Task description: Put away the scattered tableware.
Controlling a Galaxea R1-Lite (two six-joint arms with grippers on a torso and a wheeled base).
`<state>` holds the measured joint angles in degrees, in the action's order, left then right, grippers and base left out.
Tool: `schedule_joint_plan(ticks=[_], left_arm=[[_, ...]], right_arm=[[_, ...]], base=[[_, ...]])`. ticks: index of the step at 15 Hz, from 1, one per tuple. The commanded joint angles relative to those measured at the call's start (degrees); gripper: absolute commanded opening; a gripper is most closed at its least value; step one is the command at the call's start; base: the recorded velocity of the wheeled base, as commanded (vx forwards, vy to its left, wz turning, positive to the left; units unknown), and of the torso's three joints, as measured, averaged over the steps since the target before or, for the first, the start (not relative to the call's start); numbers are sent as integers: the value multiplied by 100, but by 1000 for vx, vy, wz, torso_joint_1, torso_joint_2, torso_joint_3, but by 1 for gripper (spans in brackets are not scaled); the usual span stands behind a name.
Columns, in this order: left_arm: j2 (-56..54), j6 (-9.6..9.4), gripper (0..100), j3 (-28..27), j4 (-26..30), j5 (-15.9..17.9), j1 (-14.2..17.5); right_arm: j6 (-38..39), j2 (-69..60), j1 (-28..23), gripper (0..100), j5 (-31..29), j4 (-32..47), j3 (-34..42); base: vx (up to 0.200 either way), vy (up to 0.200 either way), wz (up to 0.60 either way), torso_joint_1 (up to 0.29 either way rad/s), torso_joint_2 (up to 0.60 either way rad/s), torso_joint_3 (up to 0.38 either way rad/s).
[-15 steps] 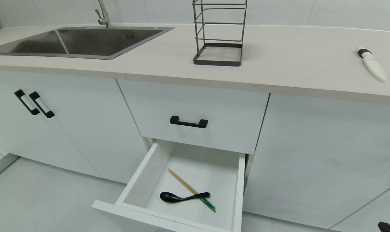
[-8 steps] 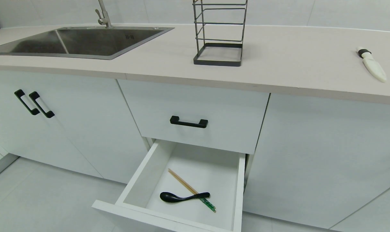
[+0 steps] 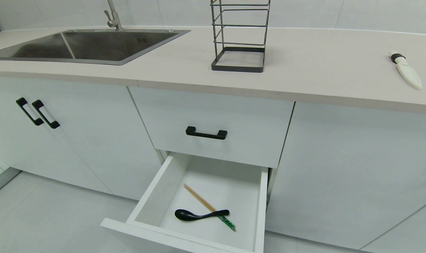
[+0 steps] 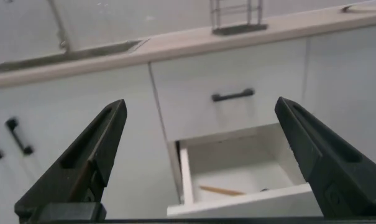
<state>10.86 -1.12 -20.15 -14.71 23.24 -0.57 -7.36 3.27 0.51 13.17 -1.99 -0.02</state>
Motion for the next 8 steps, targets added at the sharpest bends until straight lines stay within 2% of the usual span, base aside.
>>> schedule_joint_plan(ticks=[1, 2, 3, 4, 5, 6, 7, 8], left_arm=[[1621, 15, 100, -973, 716, 533, -22], [2052, 15, 100, -876, 926, 770, -31], [2385, 15, 100, -666, 1111, 832, -39], [2763, -11, 100, -507, 1322, 832, -110], [3001, -90, 100, -376, 1568, 770, -206], [3097, -125, 100, -305, 1744, 674, -233], [3528, -292, 100, -235, 2350, 313, -347], [3739, -362, 100, -235, 2649, 67, -488]], right_arm=[[-11, -81, 63, 100, 28, -30, 2], [7, -327, -34, 100, 19, -30, 2], [24, -327, -51, 100, -253, -30, 2], [112, -318, -69, 100, -1018, 155, 2], [481, -318, -69, 100, -1229, 207, 2], [622, -327, -69, 100, -1246, 207, 2], [622, -327, -69, 100, -1237, 207, 2], [640, -327, -69, 100, -1220, 207, 2]], base=[[0, 0, 0, 0, 0, 0], [0, 0, 0, 0, 0, 0], [0, 0, 0, 0, 0, 0], [0, 0, 0, 0, 0, 0], [0, 0, 0, 0, 0, 0], [0, 0, 0, 0, 0, 0], [0, 0, 0, 0, 0, 0], [0, 0, 0, 0, 0, 0]])
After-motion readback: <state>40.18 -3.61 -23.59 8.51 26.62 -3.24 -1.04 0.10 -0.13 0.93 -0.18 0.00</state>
